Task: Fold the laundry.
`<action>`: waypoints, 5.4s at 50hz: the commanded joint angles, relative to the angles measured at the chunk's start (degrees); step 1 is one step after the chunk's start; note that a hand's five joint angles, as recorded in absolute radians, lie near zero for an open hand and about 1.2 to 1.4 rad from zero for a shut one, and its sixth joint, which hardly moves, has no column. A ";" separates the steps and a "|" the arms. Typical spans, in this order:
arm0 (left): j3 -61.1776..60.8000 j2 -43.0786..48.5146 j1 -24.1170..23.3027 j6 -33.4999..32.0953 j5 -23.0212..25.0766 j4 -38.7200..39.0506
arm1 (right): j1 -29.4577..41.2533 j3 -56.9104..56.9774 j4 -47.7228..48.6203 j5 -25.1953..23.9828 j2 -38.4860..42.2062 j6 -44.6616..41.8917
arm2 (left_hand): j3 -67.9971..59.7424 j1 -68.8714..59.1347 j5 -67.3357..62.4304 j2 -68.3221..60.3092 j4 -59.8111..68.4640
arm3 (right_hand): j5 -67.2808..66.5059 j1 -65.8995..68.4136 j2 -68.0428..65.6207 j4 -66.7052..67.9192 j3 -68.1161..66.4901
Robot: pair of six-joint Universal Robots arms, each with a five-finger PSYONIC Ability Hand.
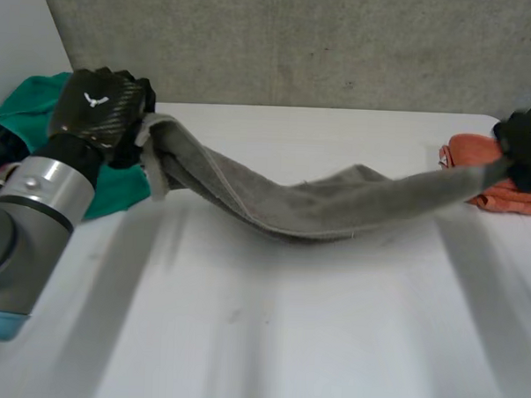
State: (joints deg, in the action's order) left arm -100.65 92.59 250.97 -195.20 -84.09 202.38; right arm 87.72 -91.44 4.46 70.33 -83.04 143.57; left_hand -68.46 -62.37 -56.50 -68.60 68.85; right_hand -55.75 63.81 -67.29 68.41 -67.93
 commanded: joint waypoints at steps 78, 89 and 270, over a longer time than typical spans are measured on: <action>-2.35 14.72 6.47 -20.13 9.64 -2.79 | 10.54 2.67 2.05 10.36 22.22 9.71 | 51.85 45.76 49.90 52.00 -52.25 | -14.25 16.19 -12.71 11.59 -12.07; 1.15 26.49 5.76 -20.40 9.12 0.64 | 10.54 2.06 2.05 9.92 22.13 9.71 | 42.27 36.18 40.32 42.41 -42.67 | -14.25 16.19 -12.71 11.59 -12.07; 31.76 24.57 -5.40 -16.54 -8.03 -20.54 | 6.07 17.63 -12.68 7.12 14.93 3.47 | 58.46 52.37 56.50 58.60 -58.85 | 55.75 -53.81 57.29 -58.41 57.93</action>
State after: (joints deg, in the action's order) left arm -62.31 122.49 245.39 -218.99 -94.12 181.75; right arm 99.81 -65.86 2.64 86.21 -63.45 146.00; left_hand -11.93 -11.24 -2.87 -11.81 11.64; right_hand -2.64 13.04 -12.28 11.76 -11.84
